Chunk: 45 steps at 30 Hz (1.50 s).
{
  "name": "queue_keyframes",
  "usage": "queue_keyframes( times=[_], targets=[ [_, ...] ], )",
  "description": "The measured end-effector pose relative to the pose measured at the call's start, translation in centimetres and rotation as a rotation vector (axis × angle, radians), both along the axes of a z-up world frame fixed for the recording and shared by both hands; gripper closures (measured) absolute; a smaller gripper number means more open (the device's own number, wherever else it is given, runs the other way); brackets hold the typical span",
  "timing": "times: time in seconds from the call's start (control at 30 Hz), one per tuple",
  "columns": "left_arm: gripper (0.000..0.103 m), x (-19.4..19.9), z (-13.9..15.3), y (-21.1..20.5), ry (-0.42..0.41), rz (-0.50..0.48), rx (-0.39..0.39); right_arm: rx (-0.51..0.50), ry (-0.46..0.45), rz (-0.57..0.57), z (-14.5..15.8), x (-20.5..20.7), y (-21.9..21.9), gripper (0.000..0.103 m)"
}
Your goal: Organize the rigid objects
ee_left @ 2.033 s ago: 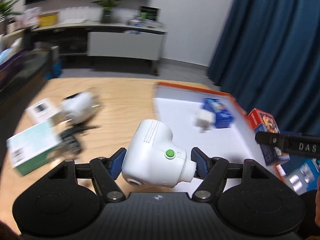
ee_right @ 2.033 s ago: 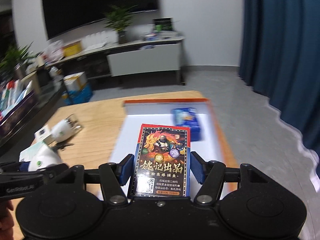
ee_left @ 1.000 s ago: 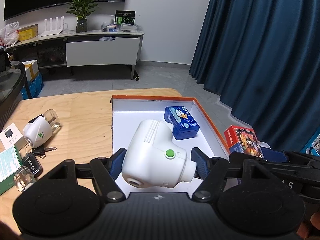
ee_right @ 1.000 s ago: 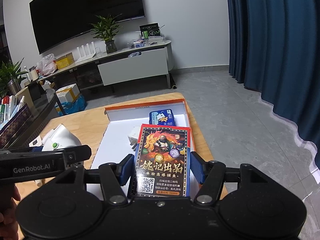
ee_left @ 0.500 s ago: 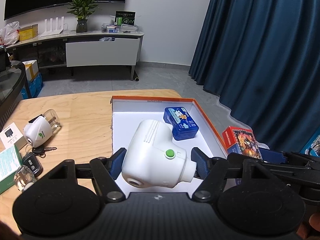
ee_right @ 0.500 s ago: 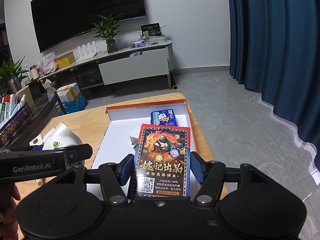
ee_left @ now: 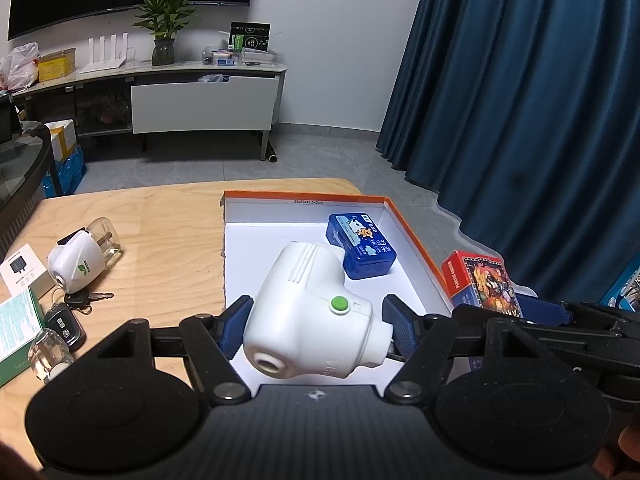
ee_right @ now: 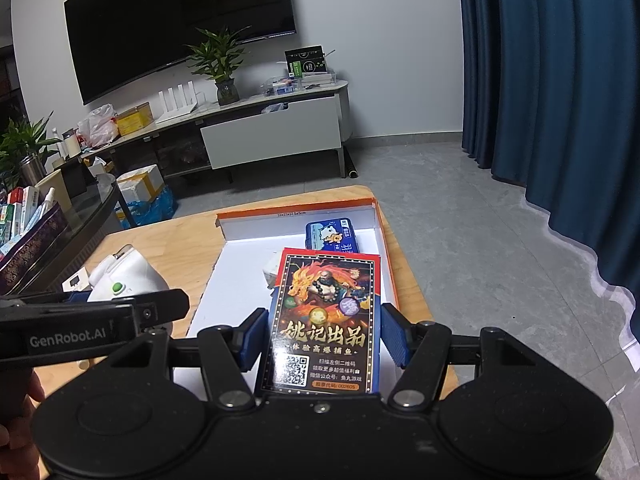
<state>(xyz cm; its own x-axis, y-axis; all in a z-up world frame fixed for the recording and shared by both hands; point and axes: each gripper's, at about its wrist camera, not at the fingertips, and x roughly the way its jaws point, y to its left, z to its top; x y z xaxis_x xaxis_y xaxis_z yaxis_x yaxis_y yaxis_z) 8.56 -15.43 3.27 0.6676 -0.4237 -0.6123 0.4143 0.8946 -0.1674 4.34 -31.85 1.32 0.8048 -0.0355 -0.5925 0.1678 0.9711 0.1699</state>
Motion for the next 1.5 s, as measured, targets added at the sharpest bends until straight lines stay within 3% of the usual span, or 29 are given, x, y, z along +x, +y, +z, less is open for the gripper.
queue_keyframes(
  times=[1.5],
  targets=[
    [0.031, -0.04, -0.13, 0.43, 0.016, 0.004, -0.013, -0.021, 0.042, 0.025, -0.5, 0.64, 0.63, 0.03]
  ],
)
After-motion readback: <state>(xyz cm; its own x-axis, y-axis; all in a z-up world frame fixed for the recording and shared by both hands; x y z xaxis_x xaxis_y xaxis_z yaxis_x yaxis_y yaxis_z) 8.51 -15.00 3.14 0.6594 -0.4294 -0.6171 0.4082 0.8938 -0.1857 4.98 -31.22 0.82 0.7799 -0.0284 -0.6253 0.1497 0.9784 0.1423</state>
